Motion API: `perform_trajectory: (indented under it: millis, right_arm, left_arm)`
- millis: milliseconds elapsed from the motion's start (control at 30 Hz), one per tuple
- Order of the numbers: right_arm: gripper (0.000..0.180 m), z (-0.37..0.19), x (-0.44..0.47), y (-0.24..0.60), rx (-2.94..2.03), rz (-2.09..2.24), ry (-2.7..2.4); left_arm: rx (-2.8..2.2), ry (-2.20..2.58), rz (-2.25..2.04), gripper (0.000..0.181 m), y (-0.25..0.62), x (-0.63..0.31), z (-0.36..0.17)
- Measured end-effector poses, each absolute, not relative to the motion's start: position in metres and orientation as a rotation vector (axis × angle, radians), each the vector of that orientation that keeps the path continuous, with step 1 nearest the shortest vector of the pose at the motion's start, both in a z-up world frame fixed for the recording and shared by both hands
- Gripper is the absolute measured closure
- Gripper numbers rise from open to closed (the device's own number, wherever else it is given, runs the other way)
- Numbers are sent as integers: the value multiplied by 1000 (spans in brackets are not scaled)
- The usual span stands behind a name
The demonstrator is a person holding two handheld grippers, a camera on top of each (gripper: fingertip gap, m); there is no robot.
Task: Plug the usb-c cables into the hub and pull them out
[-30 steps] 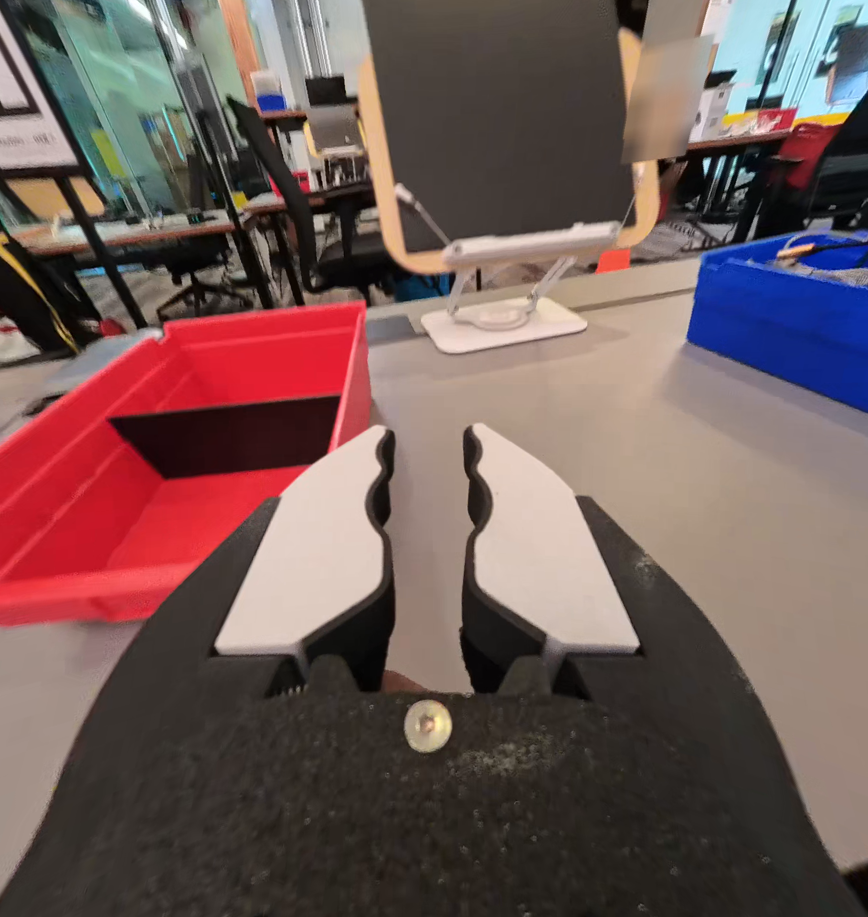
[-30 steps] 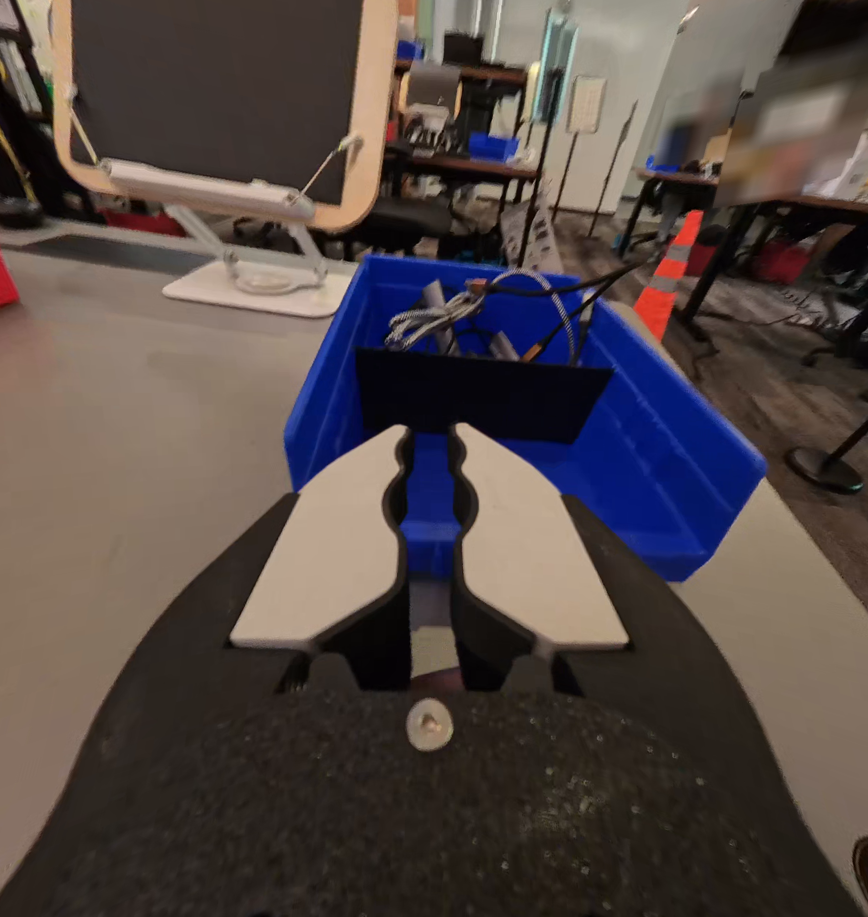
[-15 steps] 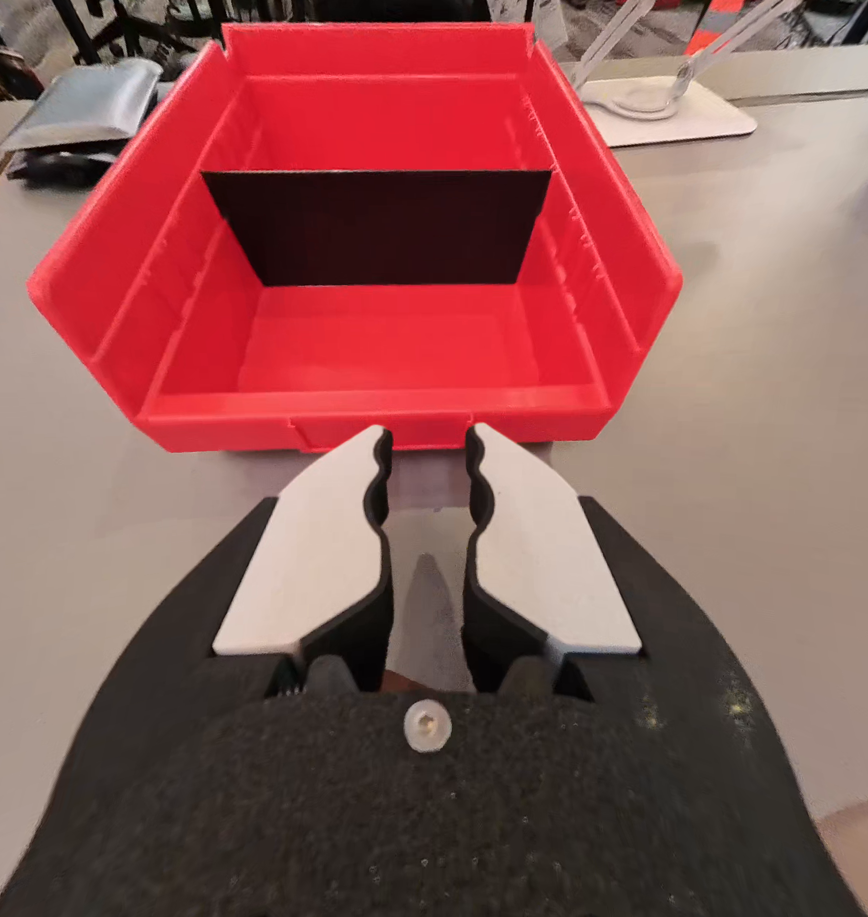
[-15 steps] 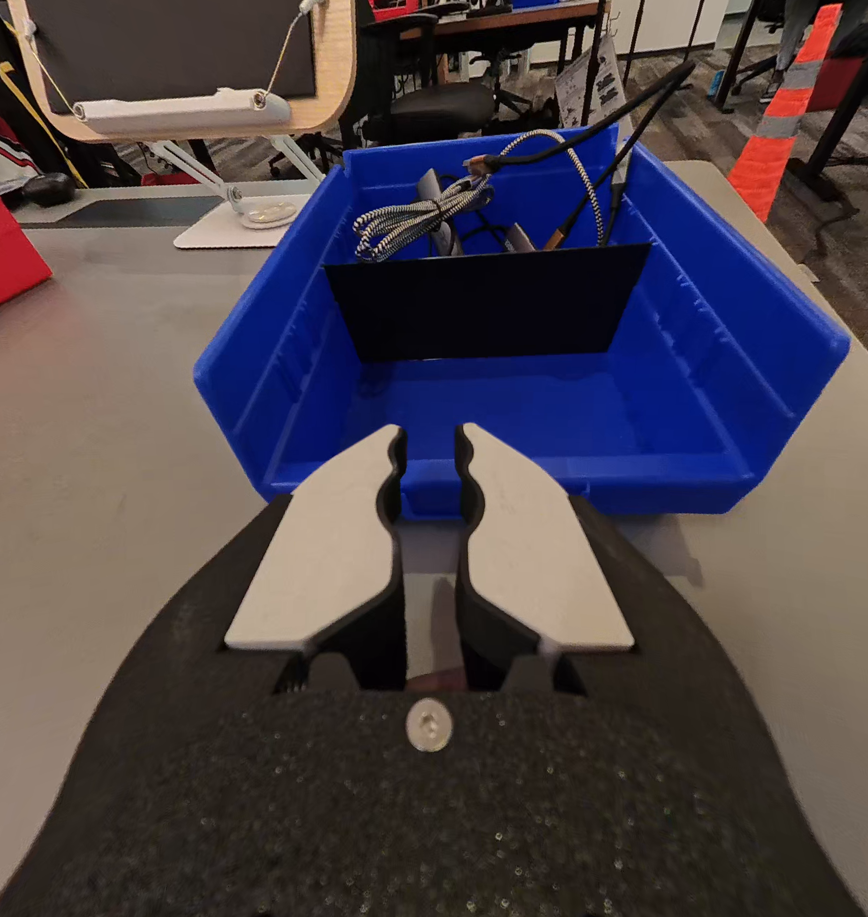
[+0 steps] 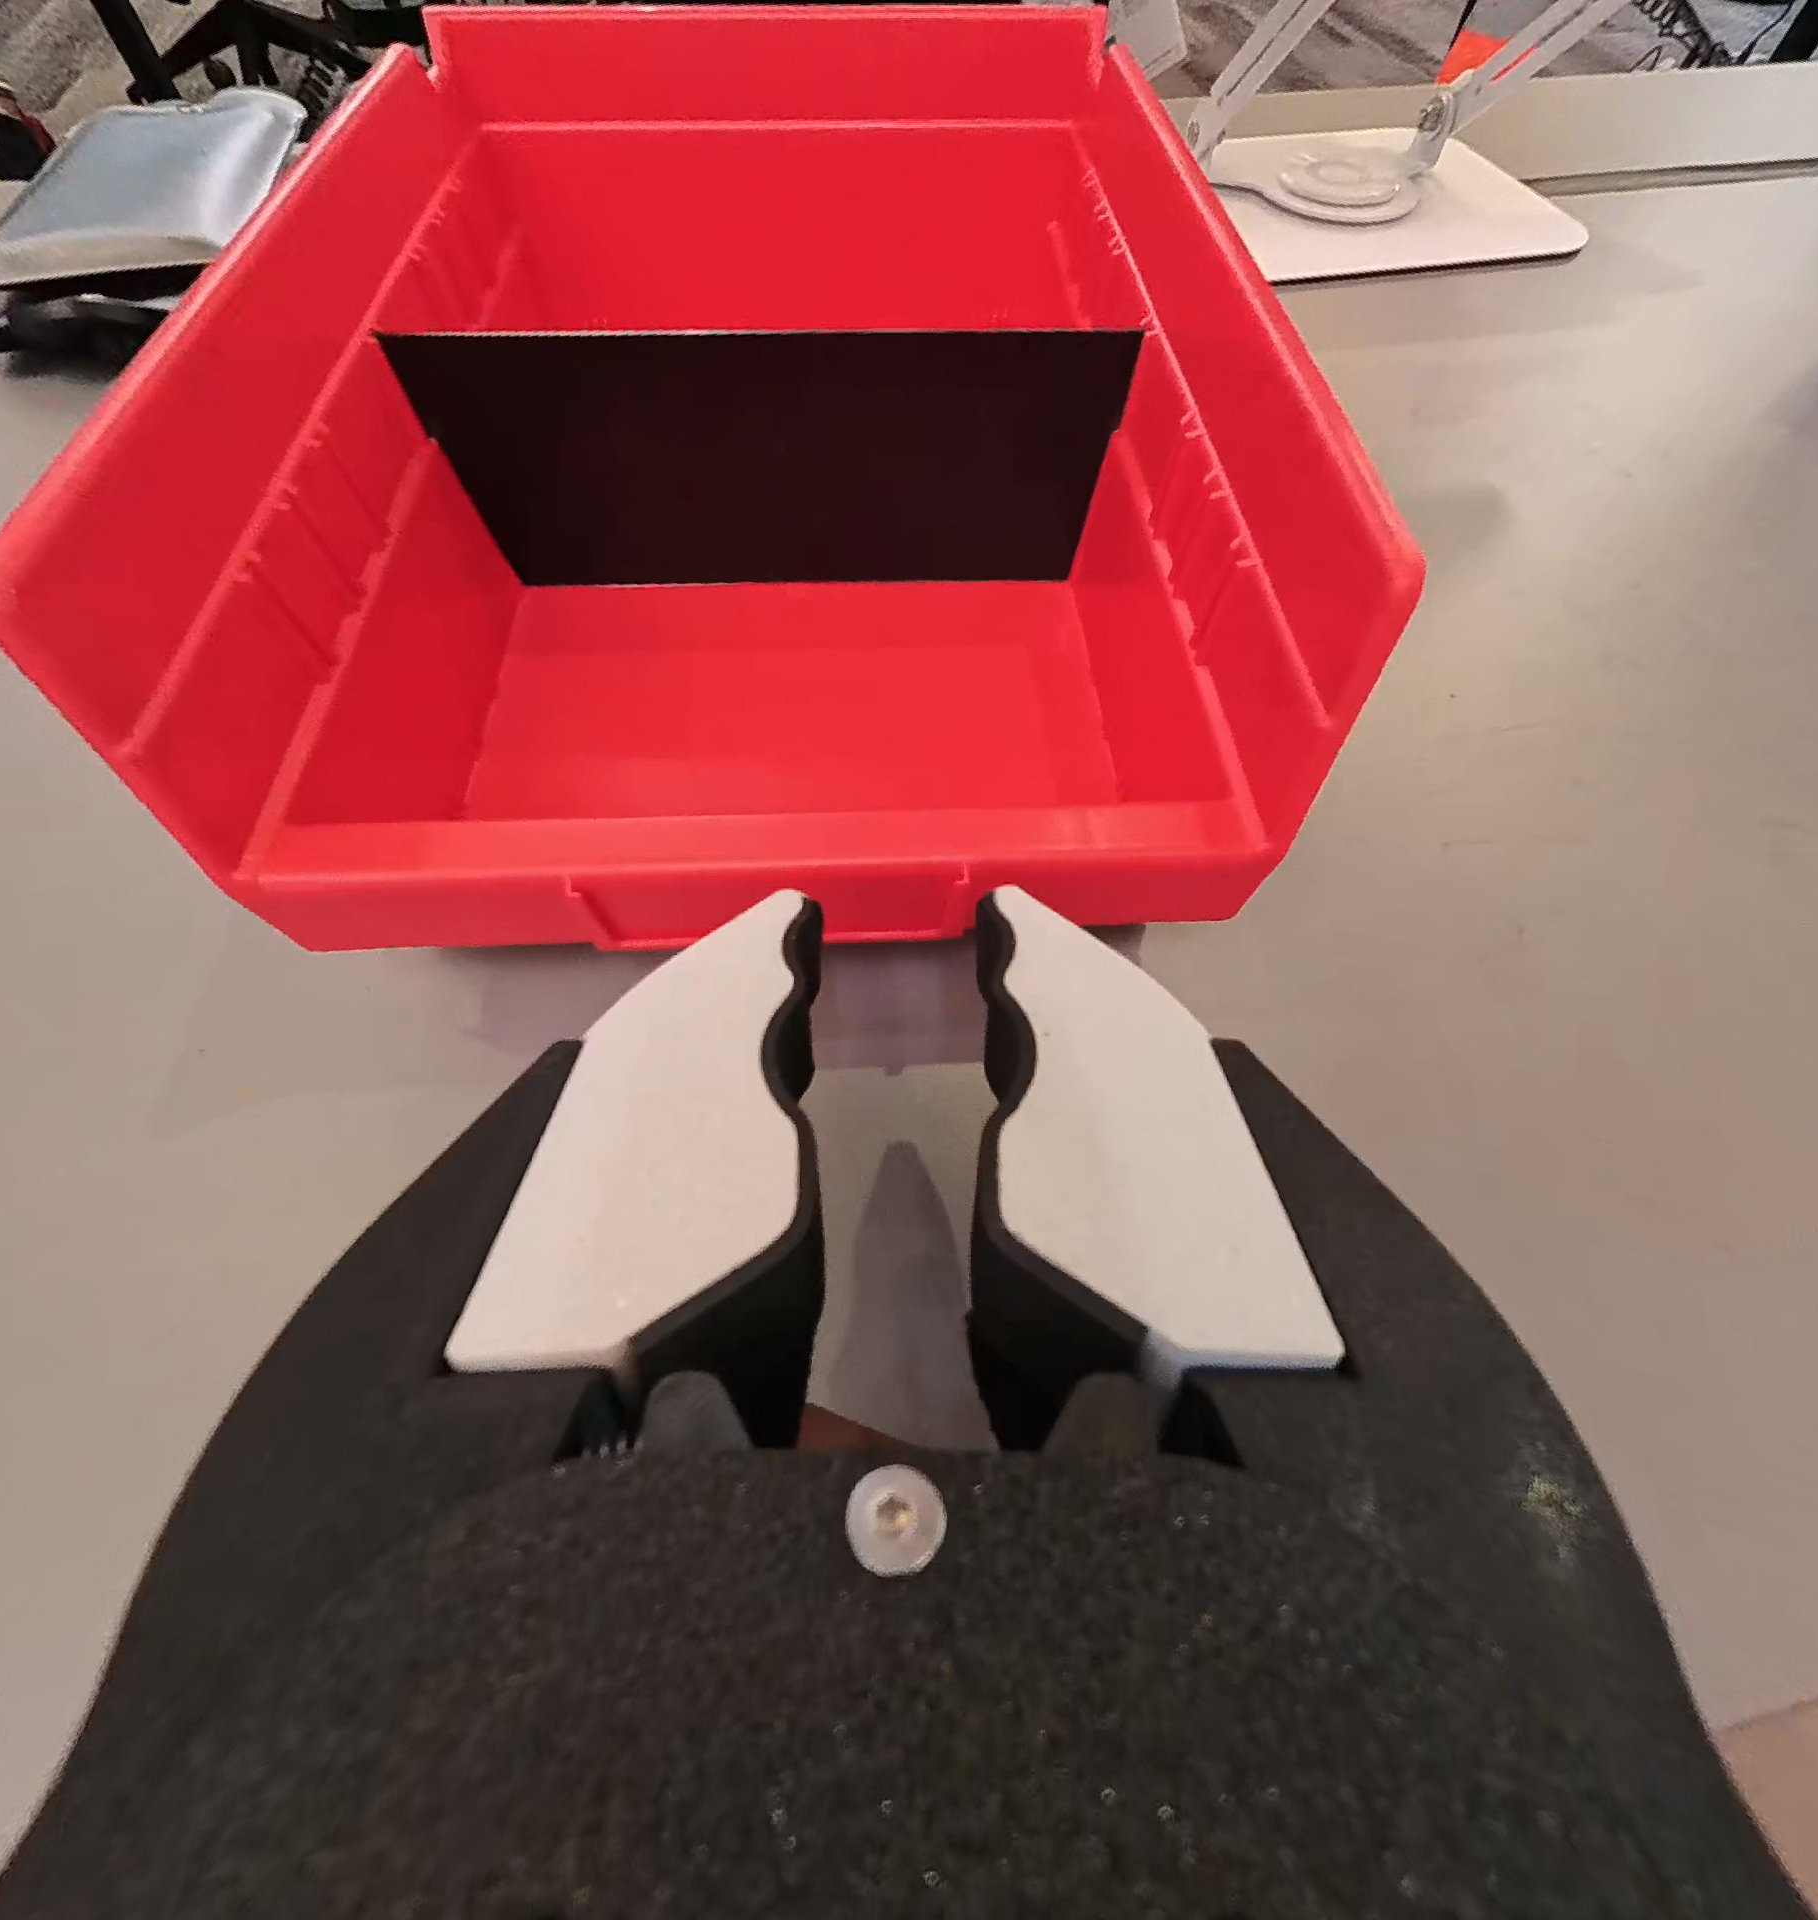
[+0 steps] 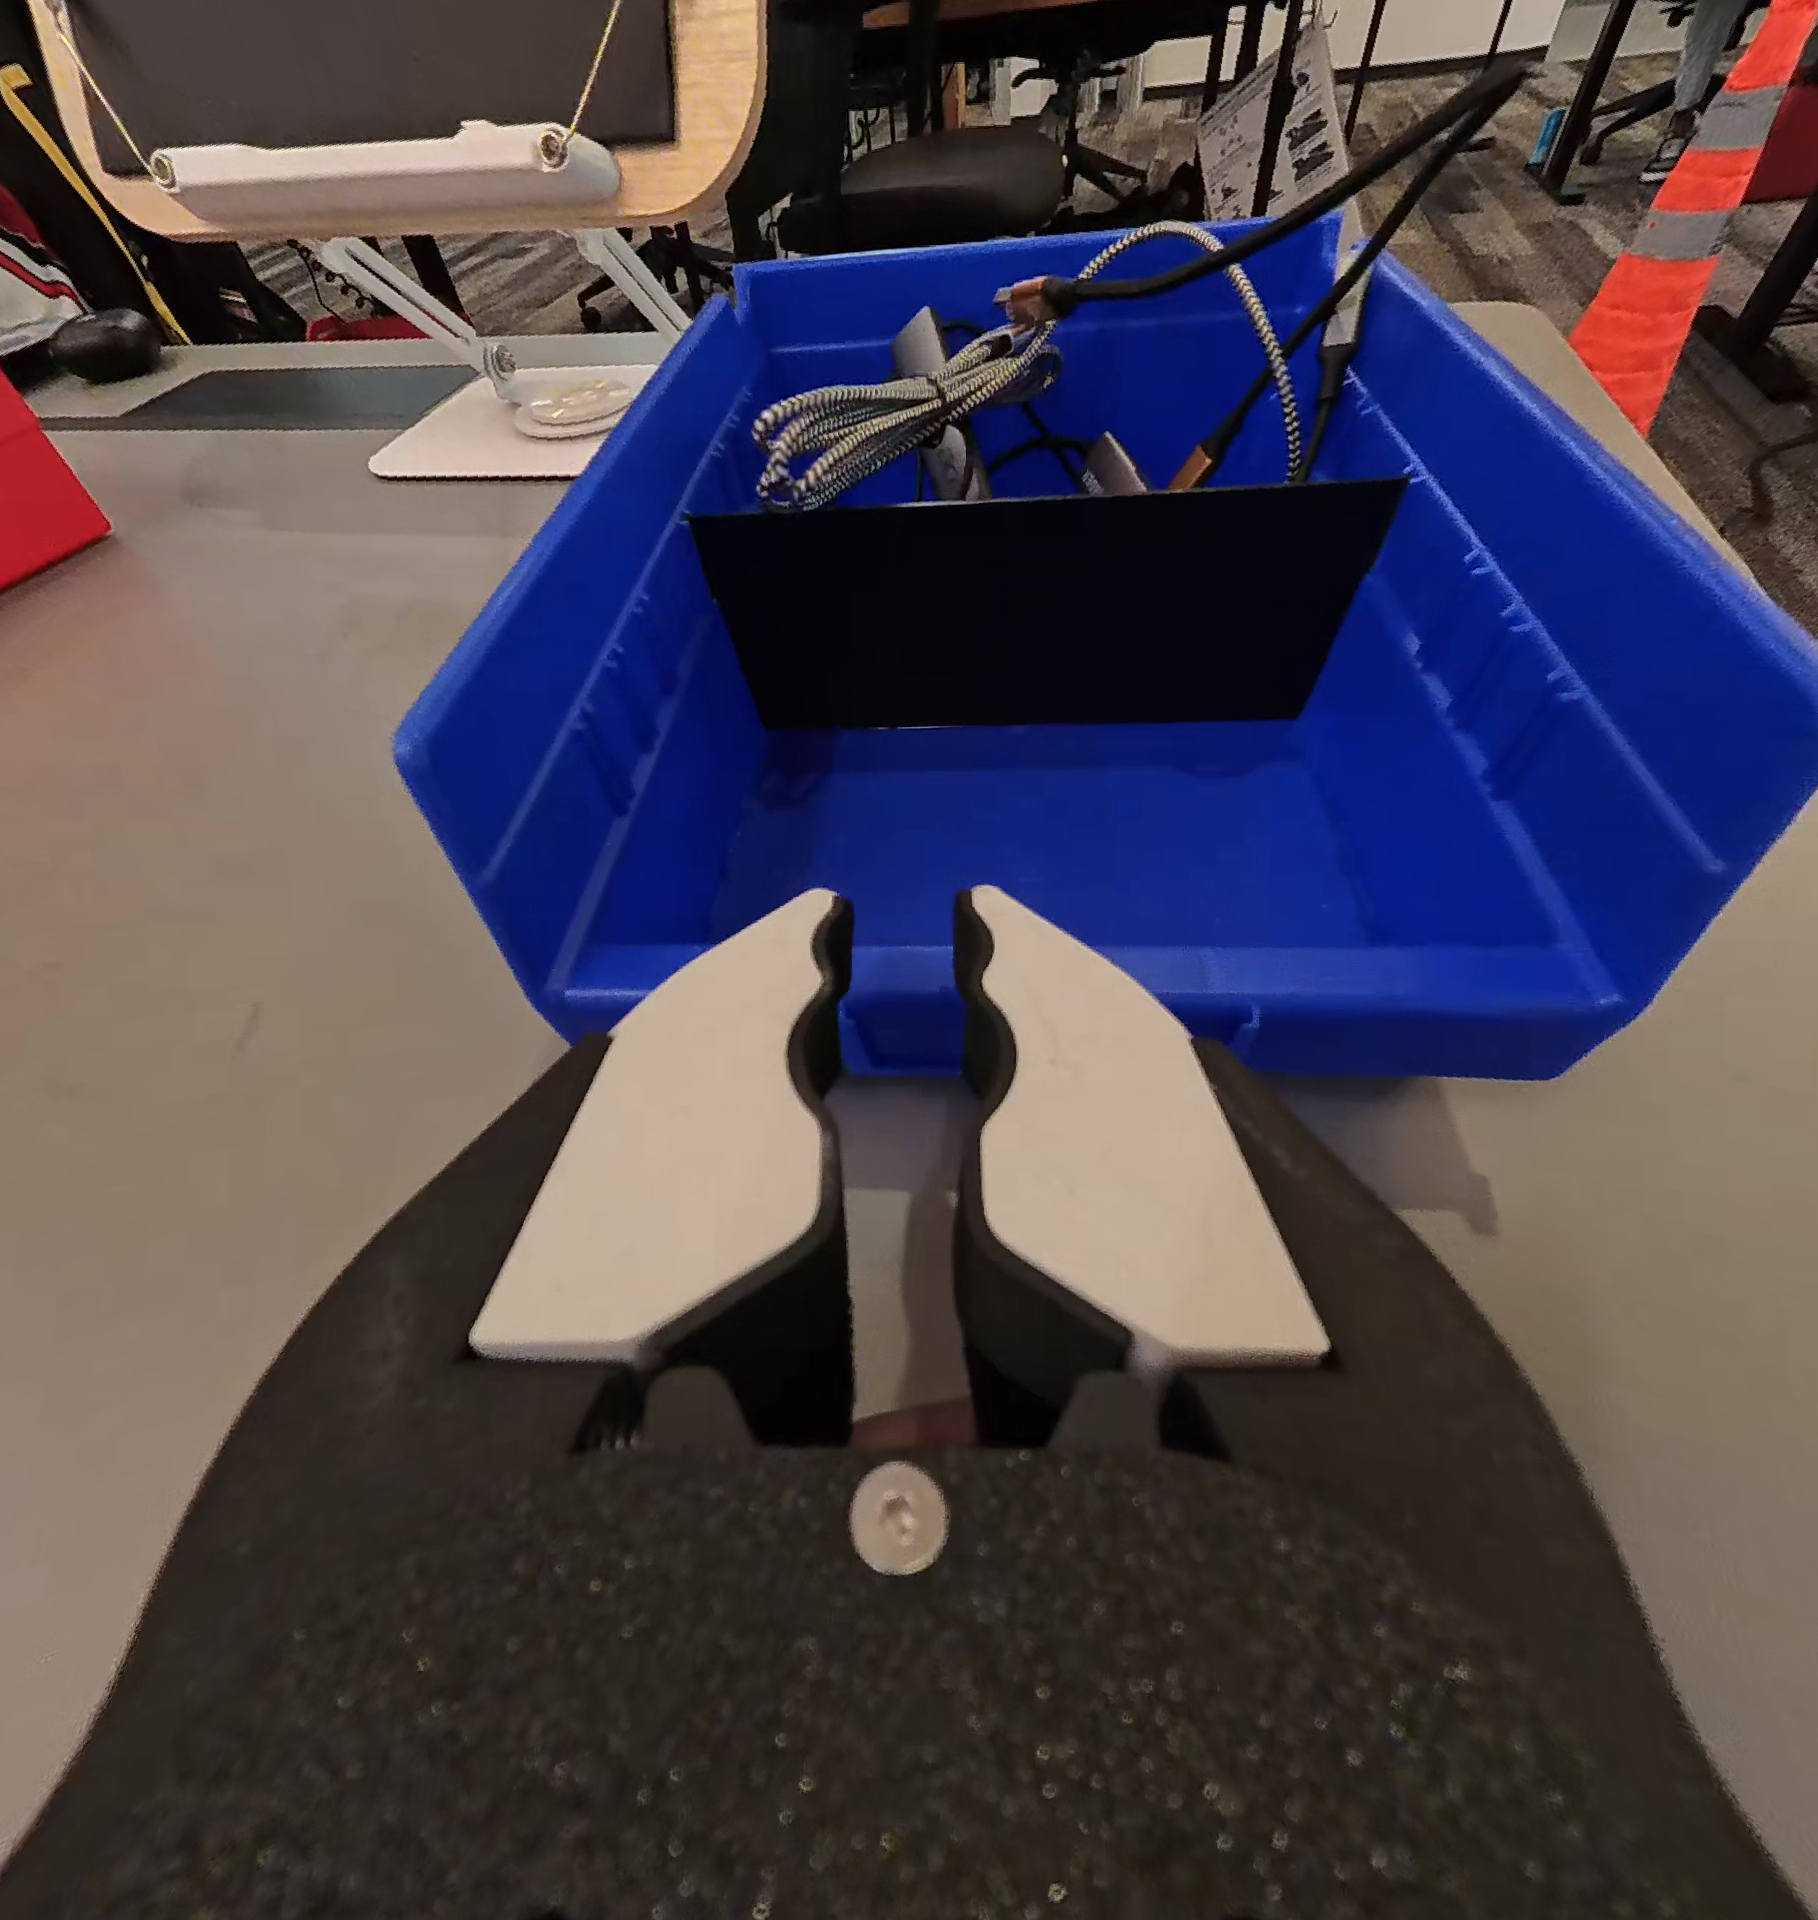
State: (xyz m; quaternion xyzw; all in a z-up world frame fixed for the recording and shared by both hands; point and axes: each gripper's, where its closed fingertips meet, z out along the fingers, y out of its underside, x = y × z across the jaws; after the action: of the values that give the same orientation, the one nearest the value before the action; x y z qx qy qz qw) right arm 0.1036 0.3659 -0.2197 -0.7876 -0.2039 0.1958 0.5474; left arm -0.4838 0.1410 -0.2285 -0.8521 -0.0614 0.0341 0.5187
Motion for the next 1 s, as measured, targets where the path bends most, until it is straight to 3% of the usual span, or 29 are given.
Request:
perform_trajectory:
  millis: [567, 700, 767, 833, 1000]
  right_arm:
    - [160, -220, 101, 365, -1871, 470, -501]
    - [147, -192, 33, 314, -1680, 879, -759]
    - [154, -201, 28, 326, -1763, 701, -687]
    - [123, -203, 45, 349, -1803, 431, -516]
    - [118, -212, 0, 339, -1821, 494, -643]
  left_arm:
    - [-2040, -108, 104, 153, 145, -476, -228]
    - [-2038, -61, 144, 153, 149, -470, -227]
    - [-2021, -40, 188, 153, 150, -469, -224]
    - [-1989, -27, 237, 153, 151, -470, -217]
    - [-1892, -52, 212, 153, 154, -465, -201]
